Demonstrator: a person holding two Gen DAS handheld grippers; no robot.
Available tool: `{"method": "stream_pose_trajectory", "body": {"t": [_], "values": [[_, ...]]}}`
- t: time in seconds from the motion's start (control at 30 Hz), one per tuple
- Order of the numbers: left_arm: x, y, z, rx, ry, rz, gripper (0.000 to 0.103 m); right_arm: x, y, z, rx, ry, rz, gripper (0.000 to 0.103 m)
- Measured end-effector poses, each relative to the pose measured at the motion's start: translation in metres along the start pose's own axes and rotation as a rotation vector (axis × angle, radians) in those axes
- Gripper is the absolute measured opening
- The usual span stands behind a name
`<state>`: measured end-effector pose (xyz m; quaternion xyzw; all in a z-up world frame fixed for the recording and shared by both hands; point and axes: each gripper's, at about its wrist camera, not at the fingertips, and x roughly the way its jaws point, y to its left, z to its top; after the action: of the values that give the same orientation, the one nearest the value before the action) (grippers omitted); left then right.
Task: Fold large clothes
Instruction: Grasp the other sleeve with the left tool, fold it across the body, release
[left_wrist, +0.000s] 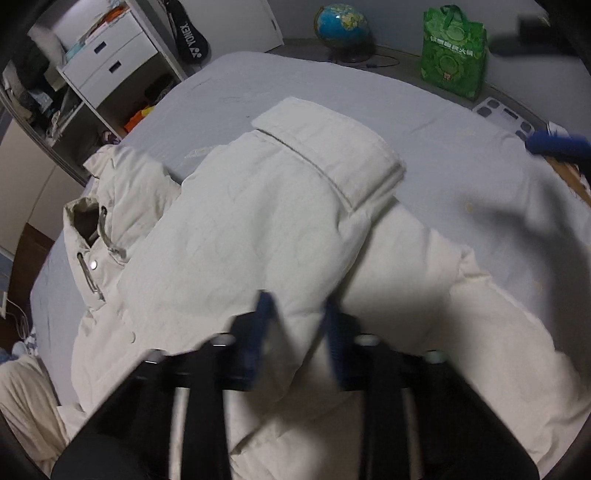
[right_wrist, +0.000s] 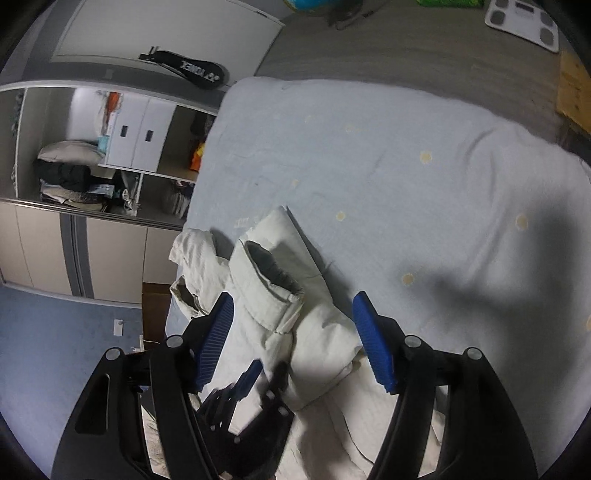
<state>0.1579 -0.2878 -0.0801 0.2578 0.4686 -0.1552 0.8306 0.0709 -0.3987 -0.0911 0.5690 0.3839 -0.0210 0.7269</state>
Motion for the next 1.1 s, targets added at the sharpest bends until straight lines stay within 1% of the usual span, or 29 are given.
{"method": "stream_pose_trajectory", "body": {"t": [0.03, 0.07, 0.13, 0.2, 0.3, 0.33, 0.43, 0.57, 0.67, 0.73, 0.83, 0.93, 1.03, 1.1], "values": [[-0.003, 0.007, 0.001, -0.028, -0.014, -0.014, 0.011, 0.001, 0.001, 0.0, 0.001, 0.007, 0.003, 0.063], [-0.006, 0.012, 0.003, -0.048, -0.028, -0.022, 0.008, 0.002, 0.002, 0.0, -0.001, 0.012, 0.009, 0.063], [-0.015, 0.023, 0.0, -0.085, -0.06, -0.025, 0.005, 0.005, 0.004, 0.0, -0.012, 0.013, 0.012, 0.063], [-0.028, 0.041, -0.006, -0.138, -0.105, -0.018, 0.005, 0.007, 0.007, -0.001, -0.021, 0.017, 0.01, 0.063], [-0.051, 0.075, -0.019, -0.259, -0.167, -0.017, 0.004, 0.011, 0.009, -0.003, -0.024, 0.032, 0.01, 0.063], [-0.06, 0.09, -0.026, -0.305, -0.191, -0.013, 0.004, 0.012, 0.01, -0.005, -0.025, 0.034, 0.008, 0.064], [-0.078, 0.116, -0.047, -0.391, -0.229, 0.002, 0.004, 0.019, 0.015, -0.008, -0.031, 0.046, 0.007, 0.064], [-0.094, 0.148, -0.091, -0.495, -0.256, 0.038, 0.004, 0.03, 0.023, -0.015, -0.039, 0.065, 0.01, 0.064], [-0.097, 0.168, -0.125, -0.573, -0.244, 0.064, 0.004, 0.04, 0.032, -0.024, -0.051, 0.081, 0.003, 0.064], [-0.092, 0.18, -0.147, -0.626, -0.218, 0.062, 0.003, 0.051, 0.037, -0.031, -0.06, 0.108, 0.004, 0.064], [-0.081, 0.188, -0.167, -0.665, -0.174, 0.048, 0.003, 0.063, 0.045, -0.039, -0.073, 0.126, -0.005, 0.064], [-0.063, 0.187, -0.178, -0.649, -0.095, 0.038, 0.003, 0.072, 0.052, -0.047, -0.094, 0.142, -0.014, 0.064], [-0.041, 0.181, -0.186, -0.601, -0.01, 0.008, 0.004, 0.082, 0.057, -0.053, -0.134, 0.172, -0.035, 0.065], [-0.031, 0.176, -0.189, -0.553, 0.029, -0.006, 0.006, 0.089, 0.063, -0.059, -0.181, 0.198, -0.062, 0.065]]}}
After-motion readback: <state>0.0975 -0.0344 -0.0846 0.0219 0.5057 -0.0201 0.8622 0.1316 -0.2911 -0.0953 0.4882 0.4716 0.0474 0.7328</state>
